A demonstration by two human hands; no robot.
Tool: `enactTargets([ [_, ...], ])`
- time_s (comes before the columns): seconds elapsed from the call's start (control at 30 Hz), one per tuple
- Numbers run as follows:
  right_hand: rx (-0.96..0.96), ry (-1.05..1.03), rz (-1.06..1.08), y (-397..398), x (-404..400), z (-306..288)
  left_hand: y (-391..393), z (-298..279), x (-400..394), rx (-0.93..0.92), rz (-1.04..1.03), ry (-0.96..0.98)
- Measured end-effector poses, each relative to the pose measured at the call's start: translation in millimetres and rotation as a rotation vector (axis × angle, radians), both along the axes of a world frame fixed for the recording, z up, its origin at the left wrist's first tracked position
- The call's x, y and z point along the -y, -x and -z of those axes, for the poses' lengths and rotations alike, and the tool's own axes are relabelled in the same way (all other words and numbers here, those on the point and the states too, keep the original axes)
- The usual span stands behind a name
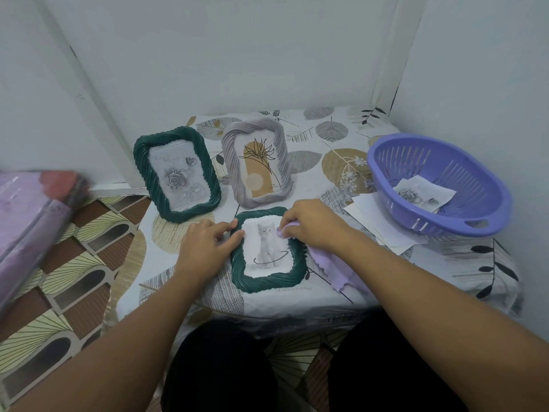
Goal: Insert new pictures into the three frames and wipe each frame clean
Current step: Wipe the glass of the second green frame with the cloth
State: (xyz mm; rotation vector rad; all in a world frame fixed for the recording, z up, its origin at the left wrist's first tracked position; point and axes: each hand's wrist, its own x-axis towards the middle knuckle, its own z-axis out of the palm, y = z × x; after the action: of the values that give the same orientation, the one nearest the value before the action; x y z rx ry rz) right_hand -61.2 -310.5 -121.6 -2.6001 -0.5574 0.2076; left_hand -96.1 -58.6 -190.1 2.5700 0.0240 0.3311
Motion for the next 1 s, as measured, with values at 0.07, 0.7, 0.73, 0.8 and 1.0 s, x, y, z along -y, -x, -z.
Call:
enactTargets([
  [0.07,0.038,0.084,0.012,-2.5,-7.0,-0.1,0.2,0.1,0.0,-0.001,0.0,0.005],
  [0.7,-0.012,0.258,-0.092,0.0,-16.9,-17.1,-0.6,0.6,-0.3,0.016,0.0,0.021],
  [0.73,-0.021,0.268,-0.099,0.0,-17.3,-17.1,-0.3,0.3,0.0,0.013,0.001,0.019],
  [0.8,-0.035,0.3,-0.135,0.1,-18.9,-18.9,-0.1,0.6,0.0,0.005,0.003,0.017],
  [1.0,-0.071,0.194,-0.121,-2.5,-13.9,-10.5,-0.2,0.8,-0.1,0.015,0.007,0.024],
])
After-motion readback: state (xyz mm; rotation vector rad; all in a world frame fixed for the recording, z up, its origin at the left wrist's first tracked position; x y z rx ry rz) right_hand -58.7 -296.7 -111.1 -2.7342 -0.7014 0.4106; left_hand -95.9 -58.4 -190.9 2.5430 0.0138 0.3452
